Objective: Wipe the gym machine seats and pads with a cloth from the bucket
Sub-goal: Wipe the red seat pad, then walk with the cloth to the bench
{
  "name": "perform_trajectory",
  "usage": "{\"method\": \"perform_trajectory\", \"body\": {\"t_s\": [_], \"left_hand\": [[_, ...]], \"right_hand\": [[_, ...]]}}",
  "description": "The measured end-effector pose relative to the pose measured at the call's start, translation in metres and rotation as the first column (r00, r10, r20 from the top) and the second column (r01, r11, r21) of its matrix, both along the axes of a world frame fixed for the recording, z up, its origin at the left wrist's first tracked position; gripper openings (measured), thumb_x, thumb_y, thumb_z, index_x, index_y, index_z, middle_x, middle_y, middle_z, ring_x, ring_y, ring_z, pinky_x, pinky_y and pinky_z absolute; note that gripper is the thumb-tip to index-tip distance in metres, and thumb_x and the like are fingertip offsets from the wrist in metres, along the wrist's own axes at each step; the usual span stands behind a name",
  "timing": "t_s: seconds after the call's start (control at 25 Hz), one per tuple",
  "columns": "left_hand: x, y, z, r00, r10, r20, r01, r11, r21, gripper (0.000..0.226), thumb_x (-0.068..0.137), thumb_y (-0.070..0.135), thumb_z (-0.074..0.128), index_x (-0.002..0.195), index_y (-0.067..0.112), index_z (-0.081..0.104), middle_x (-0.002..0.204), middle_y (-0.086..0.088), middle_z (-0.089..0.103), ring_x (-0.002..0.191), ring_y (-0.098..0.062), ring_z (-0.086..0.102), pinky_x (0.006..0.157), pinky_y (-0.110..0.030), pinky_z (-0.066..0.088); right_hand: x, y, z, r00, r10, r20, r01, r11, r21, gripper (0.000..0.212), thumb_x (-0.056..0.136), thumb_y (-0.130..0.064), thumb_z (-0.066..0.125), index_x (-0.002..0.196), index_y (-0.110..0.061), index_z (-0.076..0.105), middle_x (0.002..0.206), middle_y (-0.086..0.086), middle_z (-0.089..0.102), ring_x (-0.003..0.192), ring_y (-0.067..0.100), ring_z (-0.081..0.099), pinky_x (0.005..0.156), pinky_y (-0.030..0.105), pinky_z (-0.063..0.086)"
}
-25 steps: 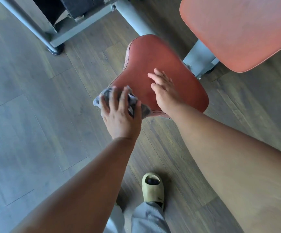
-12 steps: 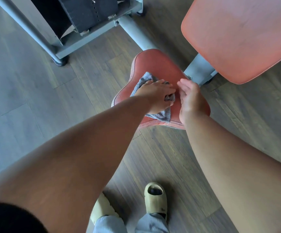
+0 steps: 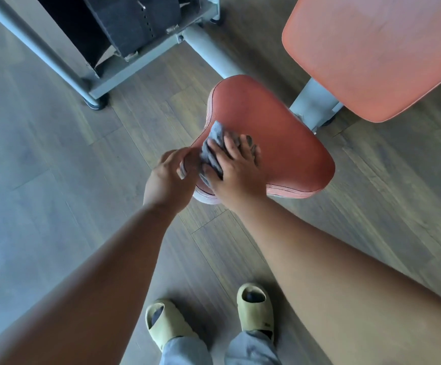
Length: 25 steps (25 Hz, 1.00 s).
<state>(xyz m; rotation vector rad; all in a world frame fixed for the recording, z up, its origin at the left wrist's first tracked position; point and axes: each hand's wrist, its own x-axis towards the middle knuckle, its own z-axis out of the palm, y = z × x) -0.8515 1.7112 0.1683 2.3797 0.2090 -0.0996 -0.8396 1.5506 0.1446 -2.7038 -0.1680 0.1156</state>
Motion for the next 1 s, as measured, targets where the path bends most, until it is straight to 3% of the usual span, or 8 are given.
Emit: {"method": "perform_trajectory", "body": {"t_s": [0.12,0.24,0.32,0.4,0.56,0.72,0.84,1.0], "left_hand": [[-0.005,-0.001,0.010,0.993,-0.046,-0.107,0.051,0.997,0.051,0.050,0.089,0.029,0.061,0.139,0.030,0.055,0.141,0.008,0.051,0.120,-0.016,0.055,0.088,-0.028,0.043],[-0.018,0.008,0.041,0.973,-0.102,-0.206,0.133,0.981,0.143,0.049,0.092,0.039,0.058,0.141,0.036,0.050,0.142,0.010,0.050,0.122,-0.015,0.055,0.092,-0.037,0.050],[-0.034,0.019,0.077,0.960,-0.122,-0.253,0.163,0.976,0.145,0.046,0.093,0.045,0.056,0.138,0.039,0.051,0.135,0.009,0.057,0.116,-0.015,0.059,0.091,-0.041,0.053],[-0.056,0.036,0.123,0.955,-0.136,-0.263,0.174,0.976,0.127,0.040,0.093,0.046,0.057,0.132,0.038,0.057,0.124,0.010,0.064,0.109,-0.013,0.064,0.089,-0.040,0.055],[-0.111,0.088,0.232,0.962,-0.138,-0.238,0.189,0.960,0.208,0.038,0.092,0.052,0.052,0.125,0.036,0.063,0.116,0.010,0.068,0.098,-0.015,0.067,0.084,-0.040,0.057],[-0.176,0.154,0.330,0.975,-0.080,-0.206,0.169,0.871,0.462,0.038,0.096,0.051,0.049,0.130,0.036,0.060,0.125,0.008,0.066,0.107,-0.023,0.065,0.089,-0.034,0.047],[-0.224,0.211,0.386,0.988,0.021,-0.154,0.060,0.864,0.499,0.039,0.097,0.050,0.048,0.132,0.036,0.059,0.124,0.007,0.066,0.108,-0.023,0.064,0.090,-0.033,0.046],[-0.292,0.311,0.437,0.974,0.211,-0.087,-0.135,0.840,0.526,0.038,0.096,0.053,0.048,0.130,0.039,0.057,0.121,0.013,0.065,0.108,-0.019,0.063,0.086,-0.030,0.046]], "right_hand": [[-0.021,-0.043,-0.009,0.983,0.154,0.098,-0.158,0.987,0.028,0.052,0.098,-0.039,0.040,0.142,-0.016,0.055,0.153,0.009,0.045,0.143,0.038,0.038,0.119,0.052,0.027],[-0.016,-0.062,0.025,1.000,0.016,-0.015,-0.014,0.993,0.114,0.045,0.094,-0.035,0.043,0.113,-0.003,0.069,0.120,0.017,0.066,0.114,0.039,0.060,0.097,0.039,0.047],[-0.017,-0.053,0.070,0.961,-0.136,-0.241,0.184,0.965,0.189,0.033,0.097,-0.036,0.047,0.089,-0.009,0.064,0.094,0.012,0.067,0.091,0.034,0.063,0.072,0.032,0.041],[-0.021,-0.039,0.117,0.896,-0.138,-0.422,0.236,0.953,0.191,0.027,0.098,-0.039,0.051,0.083,-0.018,0.056,0.082,0.004,0.064,0.085,0.031,0.062,0.068,0.032,0.040],[-0.043,0.009,0.228,0.908,0.098,-0.408,0.014,0.965,0.262,0.031,0.096,-0.040,0.053,0.073,-0.018,0.051,0.067,-0.002,0.055,0.070,0.019,0.055,0.065,0.034,0.038],[-0.074,0.084,0.323,0.873,0.449,-0.189,-0.387,0.875,0.292,0.018,0.093,-0.038,0.055,0.087,-0.026,0.067,0.088,-0.001,0.065,0.084,0.021,0.061,0.072,0.026,0.036],[-0.094,0.156,0.380,0.767,0.639,-0.052,-0.620,0.760,0.197,0.025,0.096,-0.030,0.057,0.107,-0.010,0.068,0.107,0.006,0.067,0.100,0.028,0.060,0.079,0.032,0.044],[-0.133,0.264,0.438,0.649,0.761,0.018,-0.759,0.644,0.098,0.030,0.098,-0.033,0.053,0.120,-0.016,0.064,0.117,0.000,0.064,0.110,0.029,0.056,0.088,0.035,0.045]]}}
